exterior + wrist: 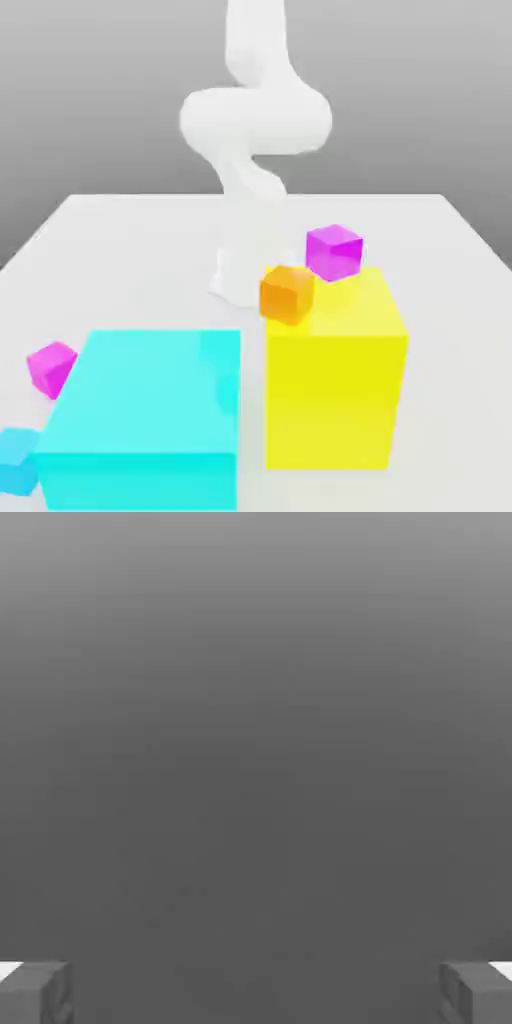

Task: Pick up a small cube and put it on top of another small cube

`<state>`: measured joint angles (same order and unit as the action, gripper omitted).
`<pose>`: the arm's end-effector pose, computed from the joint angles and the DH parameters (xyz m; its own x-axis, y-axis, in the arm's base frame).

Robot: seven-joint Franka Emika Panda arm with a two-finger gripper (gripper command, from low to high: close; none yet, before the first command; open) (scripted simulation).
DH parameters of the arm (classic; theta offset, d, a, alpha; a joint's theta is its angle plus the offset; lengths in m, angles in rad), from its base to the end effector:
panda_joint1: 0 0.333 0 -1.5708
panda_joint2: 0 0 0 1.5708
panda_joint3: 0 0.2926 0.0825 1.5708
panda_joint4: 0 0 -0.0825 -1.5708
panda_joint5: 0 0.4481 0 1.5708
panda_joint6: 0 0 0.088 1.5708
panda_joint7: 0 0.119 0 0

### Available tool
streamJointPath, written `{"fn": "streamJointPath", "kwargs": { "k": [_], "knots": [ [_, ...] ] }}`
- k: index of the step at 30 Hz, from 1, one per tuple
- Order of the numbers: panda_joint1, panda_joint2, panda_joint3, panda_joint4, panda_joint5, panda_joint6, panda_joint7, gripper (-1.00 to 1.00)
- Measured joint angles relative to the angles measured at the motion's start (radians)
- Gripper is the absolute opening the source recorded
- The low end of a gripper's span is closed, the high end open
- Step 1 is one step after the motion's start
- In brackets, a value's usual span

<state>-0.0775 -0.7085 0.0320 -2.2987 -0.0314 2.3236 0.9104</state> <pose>0.4666 -0.0190 0.6530 0.4149 -0.7901 0.4512 -0.6197 -0.6085 -0.4958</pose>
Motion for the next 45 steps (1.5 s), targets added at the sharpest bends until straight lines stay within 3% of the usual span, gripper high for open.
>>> {"fn": "streamJointPath", "kwargs": {
  "k": [9, 18, 23, 30, 33, 34, 40, 45],
  "knots": [
    [-0.240, 0.336, 0.075, 0.006, -0.128, 0.083, 0.411, 0.00],
    [-0.390, 0.660, 0.041, 0.010, -0.203, 0.169, 0.778, 0.00],
    [-0.450, 0.830, 0.010, 0.009, -0.167, 0.228, 0.928, 0.00],
    [-0.520, 1.051, -0.012, 0.008, -0.003, 0.322, 1.045, 0.00],
    [-0.527, 1.160, -0.013, 0.026, 0.011, 0.402, 1.054, 0.00],
    [-0.526, 1.196, -0.015, 0.033, 0.011, 0.430, 1.055, -1.00],
    [-0.525, 1.214, -0.016, 0.037, 0.010, 0.447, 1.056, -1.00],
    [-0.534, 1.081, -0.007, 0.008, 0.012, 0.341, 1.054, -1.00]
  ]
}}
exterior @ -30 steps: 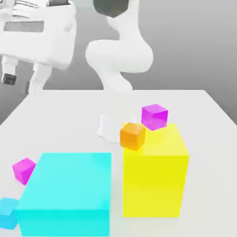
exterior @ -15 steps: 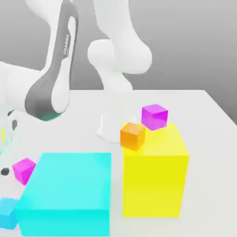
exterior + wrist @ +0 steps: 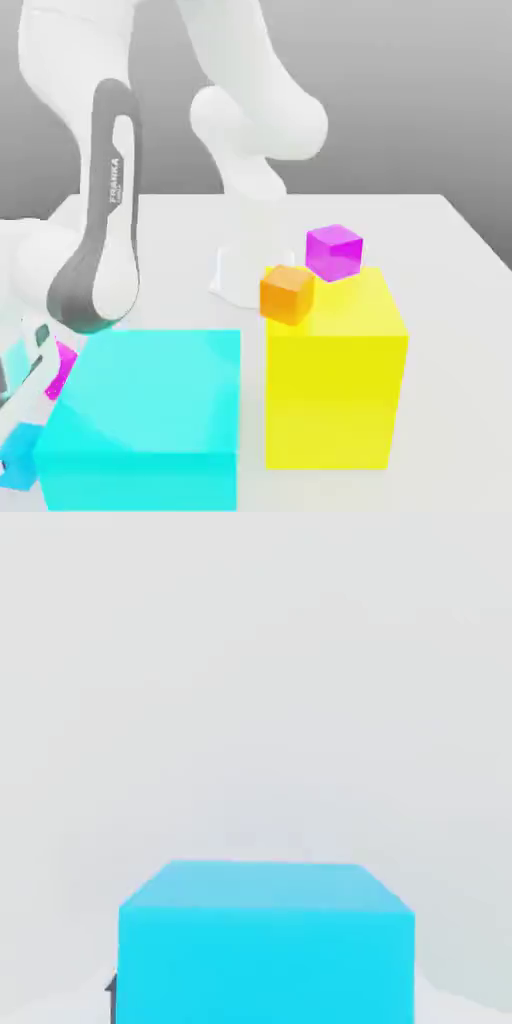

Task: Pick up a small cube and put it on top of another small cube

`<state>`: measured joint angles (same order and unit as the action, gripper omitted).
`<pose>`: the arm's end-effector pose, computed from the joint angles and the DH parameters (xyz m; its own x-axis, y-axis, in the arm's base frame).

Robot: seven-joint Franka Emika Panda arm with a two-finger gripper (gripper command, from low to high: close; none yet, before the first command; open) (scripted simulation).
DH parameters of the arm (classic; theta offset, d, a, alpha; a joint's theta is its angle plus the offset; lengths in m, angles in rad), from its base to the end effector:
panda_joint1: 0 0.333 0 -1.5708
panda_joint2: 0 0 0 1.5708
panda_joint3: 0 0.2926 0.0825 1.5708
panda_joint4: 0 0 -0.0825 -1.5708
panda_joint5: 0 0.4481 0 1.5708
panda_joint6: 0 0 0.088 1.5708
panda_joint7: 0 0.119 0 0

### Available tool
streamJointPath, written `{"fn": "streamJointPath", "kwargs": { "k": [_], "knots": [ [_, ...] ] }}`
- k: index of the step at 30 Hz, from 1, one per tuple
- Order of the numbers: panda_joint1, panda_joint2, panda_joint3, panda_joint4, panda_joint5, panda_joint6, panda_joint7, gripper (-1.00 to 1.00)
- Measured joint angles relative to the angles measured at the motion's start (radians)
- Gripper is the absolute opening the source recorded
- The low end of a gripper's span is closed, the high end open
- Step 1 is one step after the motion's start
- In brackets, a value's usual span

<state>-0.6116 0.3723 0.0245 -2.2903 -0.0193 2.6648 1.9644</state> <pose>0.4599 -0.3040 0.0972 -0.8222 -0.5692 -0.0009 -0.5692 0.8222 -0.0022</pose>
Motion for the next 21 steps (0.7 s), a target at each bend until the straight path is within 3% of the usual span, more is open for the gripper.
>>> {"fn": "streamJointPath", "kwargs": {
  "k": [7, 13, 18, 19, 21],
  "knots": [
    [-0.056, -0.214, -0.065, -0.198, -0.052, -0.039, -0.057, -1.00],
    [-0.141, -0.409, -0.111, -0.381, -0.005, -0.031, -0.174, -1.00],
    [-0.136, -0.283, -0.107, -0.403, 0.039, 0.119, -0.216, -1.00],
    [-0.139, -0.253, -0.102, -0.403, 0.047, 0.148, -0.222, 1.00],
    [-0.140, -0.253, -0.102, -0.403, 0.047, 0.148, -0.222, 1.00]
  ]
}}
